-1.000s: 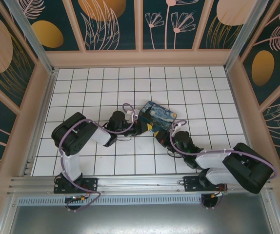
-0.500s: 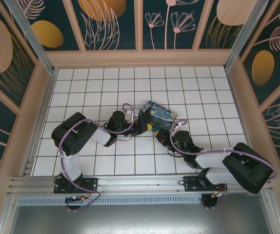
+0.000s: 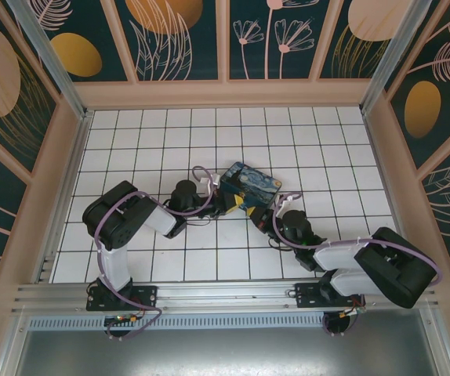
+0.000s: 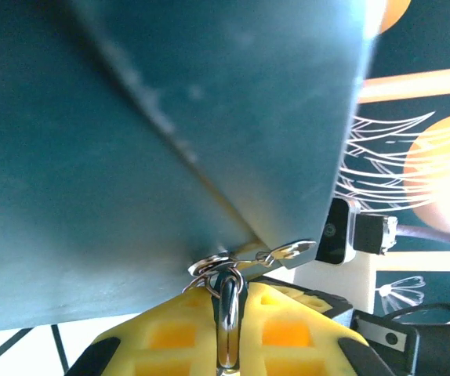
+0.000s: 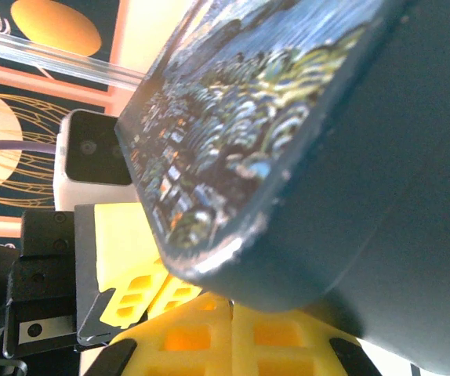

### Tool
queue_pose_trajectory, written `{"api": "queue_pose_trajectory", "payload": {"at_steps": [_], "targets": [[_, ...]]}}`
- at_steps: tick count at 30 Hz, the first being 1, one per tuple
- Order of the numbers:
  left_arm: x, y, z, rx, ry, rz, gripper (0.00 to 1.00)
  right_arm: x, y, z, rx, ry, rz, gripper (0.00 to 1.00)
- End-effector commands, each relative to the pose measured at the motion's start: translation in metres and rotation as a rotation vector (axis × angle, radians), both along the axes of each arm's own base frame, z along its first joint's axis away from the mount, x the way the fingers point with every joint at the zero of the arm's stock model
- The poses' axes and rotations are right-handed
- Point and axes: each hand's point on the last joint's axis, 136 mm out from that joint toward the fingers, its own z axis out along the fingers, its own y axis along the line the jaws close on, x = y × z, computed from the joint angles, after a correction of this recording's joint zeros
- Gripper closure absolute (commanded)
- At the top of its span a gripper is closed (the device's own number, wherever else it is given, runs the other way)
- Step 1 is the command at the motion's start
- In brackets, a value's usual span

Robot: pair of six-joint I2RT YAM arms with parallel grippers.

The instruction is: Unlock the padlock with the key

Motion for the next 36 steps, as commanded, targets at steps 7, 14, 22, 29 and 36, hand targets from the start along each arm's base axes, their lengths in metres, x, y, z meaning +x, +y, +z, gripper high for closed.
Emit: {"api": "queue_pose_trajectory", "payload": {"at_steps": [7, 14, 22, 29, 36], "targets": [[-0.007, -0.004, 0.04, -0.098, -0.013, -0.024, 1.0, 0.009, 0.01, 0.05, 0.098, -0.158, 0.009, 1.0], [-0.007, -0.004, 0.03, -0.068, -0.014, -0.03, 1.0, 0.012, 0.022, 0.059, 0.123, -0.154, 0.043, 1.0], [-0.006, -0.002, 0.016, 0.001, -0.027, -0.023, 1.0, 0.01, 0.03, 0.065, 0.088, -0.182, 0.099, 1.0], [-0.005, -0.002, 0.014, 0.009, -0.009, -0.017, 1.0, 0.003, 0.033, 0.071, 0.053, -0.215, 0.146, 1.0], [-0.009, -0.004, 0.028, -0.059, 0.045, -0.03, 1.0, -0.003, 0.026, 0.077, 0.043, -0.286, 0.154, 1.0]]}}
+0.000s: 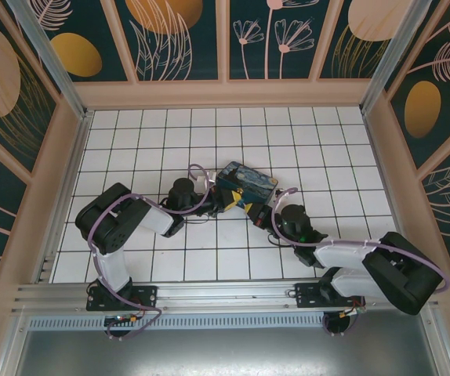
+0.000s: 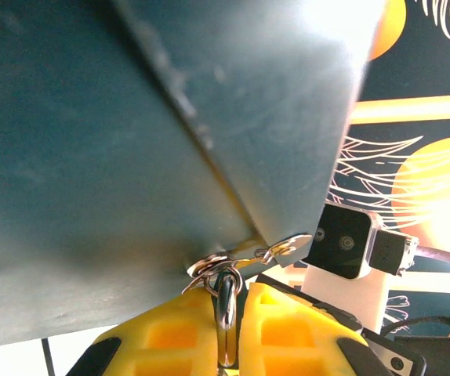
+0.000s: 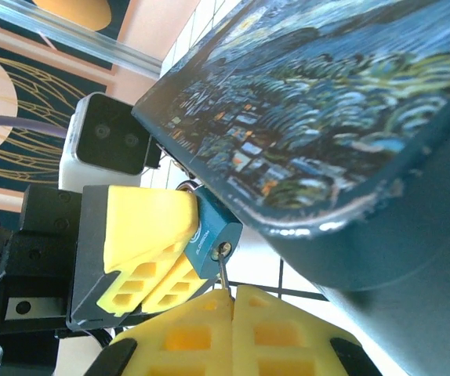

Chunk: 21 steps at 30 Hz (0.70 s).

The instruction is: Unlock the padlock with the key

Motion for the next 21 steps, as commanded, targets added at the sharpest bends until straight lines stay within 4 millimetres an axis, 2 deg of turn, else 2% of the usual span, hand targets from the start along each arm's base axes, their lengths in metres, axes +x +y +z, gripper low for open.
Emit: {"api": "queue_pose_trajectory", "payload": {"at_steps": [1, 10, 14, 21], "targets": [[-0.015, -0.01, 0.019, -0.065, 0.014, -0.071, 1.0, -0.007, 0.016, 0.063, 0.126, -0.206, 0.101, 1.0], [-0.021, -0.01, 0.033, -0.18, 0.094, -0.082, 1.0, -0.016, 0.001, 0.069, 0.07, -0.305, 0.099, 1.0], [-0.02, -0.01, 0.036, -0.18, 0.087, -0.083, 1.0, -0.011, -0.007, 0.063, 0.057, -0.278, 0.073, 1.0], [-0.016, -0.011, 0.032, -0.153, 0.083, -0.072, 1.0, -0.013, -0.004, 0.046, 0.044, -0.182, 0.096, 1.0]]}}
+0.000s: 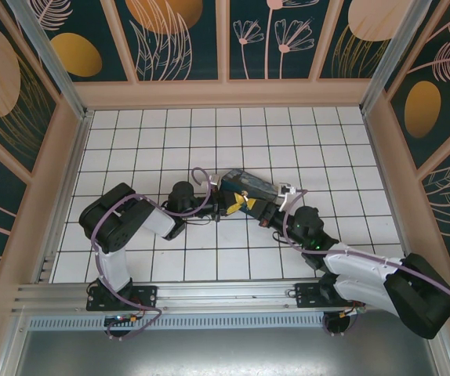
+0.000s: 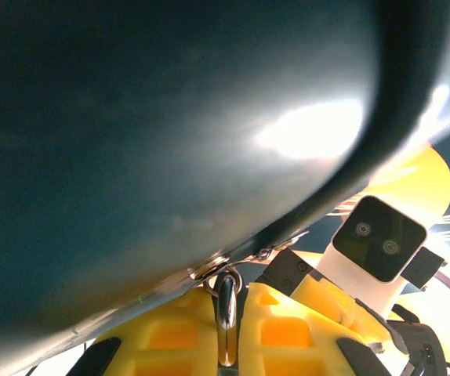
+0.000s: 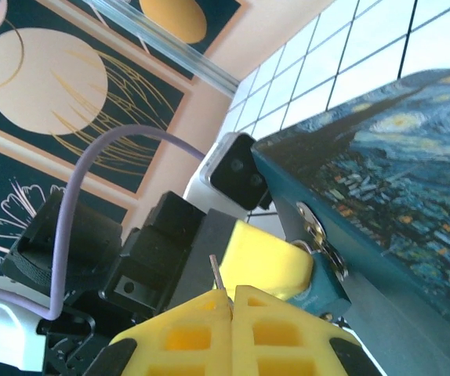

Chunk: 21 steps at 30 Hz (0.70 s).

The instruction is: Unlock the padlock with the key

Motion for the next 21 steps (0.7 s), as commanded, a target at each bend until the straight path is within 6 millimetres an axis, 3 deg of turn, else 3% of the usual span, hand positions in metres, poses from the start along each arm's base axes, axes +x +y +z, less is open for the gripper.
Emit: {"api": "queue_pose_trajectory", "payload": {"at_steps": [1, 10, 21], "targets": [[0.001, -0.002, 0.017, -0.042, -0.068, -0.012, 1.0, -0.005, 0.001, -0.007, 0.004, 0.045, 0.027, 1.0], [0.002, -0.002, 0.013, -0.032, -0.067, -0.007, 1.0, -0.02, -0.009, -0.026, -0.016, 0.153, 0.021, 1.0], [0.004, -0.004, 0.017, -0.035, -0.077, -0.003, 1.0, -0.017, -0.015, -0.046, -0.037, 0.247, -0.029, 1.0]]}}
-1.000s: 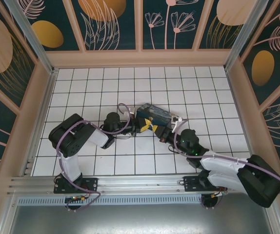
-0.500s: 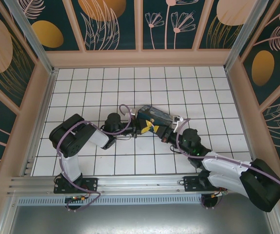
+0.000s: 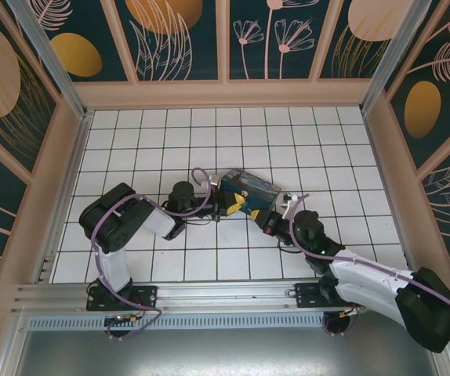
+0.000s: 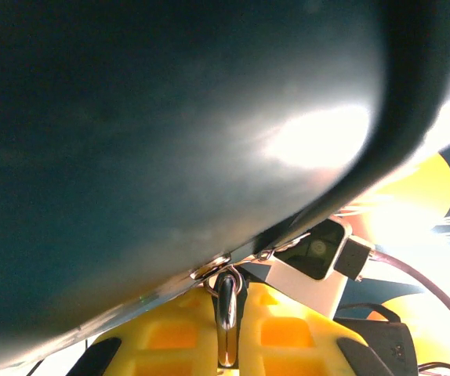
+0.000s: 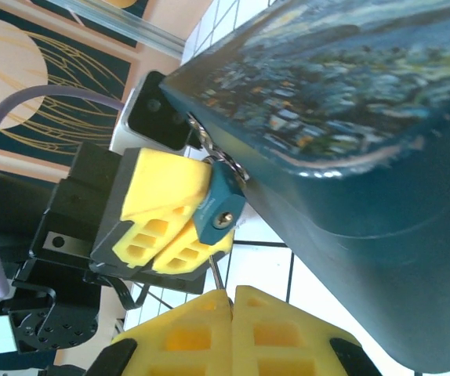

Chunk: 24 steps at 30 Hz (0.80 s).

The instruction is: Unlock the padlock with the key

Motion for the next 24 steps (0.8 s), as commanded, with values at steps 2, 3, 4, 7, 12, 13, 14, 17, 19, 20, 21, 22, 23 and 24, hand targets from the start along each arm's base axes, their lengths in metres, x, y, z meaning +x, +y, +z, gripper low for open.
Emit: {"api": "queue_pose_trajectory", "payload": {"at_steps": [2, 3, 4, 7, 12, 13, 14, 17, 19, 20, 21, 22, 23, 24], "targets": [[0.005, -0.003, 0.018, -0.038, -0.08, -0.001, 1.0, 0.004, -0.002, -0.006, -0.003, 0.034, -0.025, 1.0], [0.005, -0.003, 0.018, -0.038, -0.08, -0.002, 1.0, 0.004, -0.002, -0.006, -0.001, 0.034, -0.027, 1.0], [0.005, -0.003, 0.018, -0.037, -0.081, -0.002, 1.0, 0.006, -0.002, -0.005, 0.0, 0.031, -0.03, 1.0], [0.004, -0.003, 0.018, -0.036, -0.081, -0.002, 1.0, 0.009, -0.002, -0.002, 0.008, 0.025, -0.036, 1.0], [0.004, -0.003, 0.017, -0.034, -0.081, -0.003, 1.0, 0.013, -0.003, 0.004, 0.023, 0.014, -0.047, 1.0], [0.003, -0.003, 0.017, -0.033, -0.081, -0.003, 1.0, 0.014, -0.003, 0.004, 0.023, 0.016, -0.048, 1.0], [0.004, -0.003, 0.017, -0.034, -0.081, -0.002, 1.0, 0.014, -0.002, 0.005, 0.024, 0.013, -0.047, 1.0], [0.003, -0.003, 0.017, -0.034, -0.082, -0.003, 1.0, 0.016, -0.001, 0.006, 0.024, 0.014, -0.043, 1.0], [0.004, -0.003, 0.017, -0.034, -0.083, -0.002, 1.0, 0.017, 0.001, 0.007, 0.028, 0.011, -0.039, 1.0], [0.003, -0.002, 0.016, -0.032, -0.082, -0.001, 1.0, 0.016, 0.002, 0.007, 0.028, 0.012, -0.037, 1.0], [0.003, -0.002, 0.016, -0.033, -0.083, 0.001, 1.0, 0.016, 0.002, 0.007, 0.031, 0.012, -0.035, 1.0], [0.003, -0.002, 0.016, -0.032, -0.082, 0.002, 1.0, 0.017, 0.002, 0.008, 0.033, 0.011, -0.035, 1.0], [0.003, -0.002, 0.016, -0.032, -0.081, 0.002, 1.0, 0.017, 0.002, 0.009, 0.035, 0.011, -0.036, 1.0], [0.003, -0.002, 0.015, -0.031, -0.08, 0.003, 1.0, 0.017, 0.002, 0.009, 0.034, 0.009, -0.035, 1.0]]}}
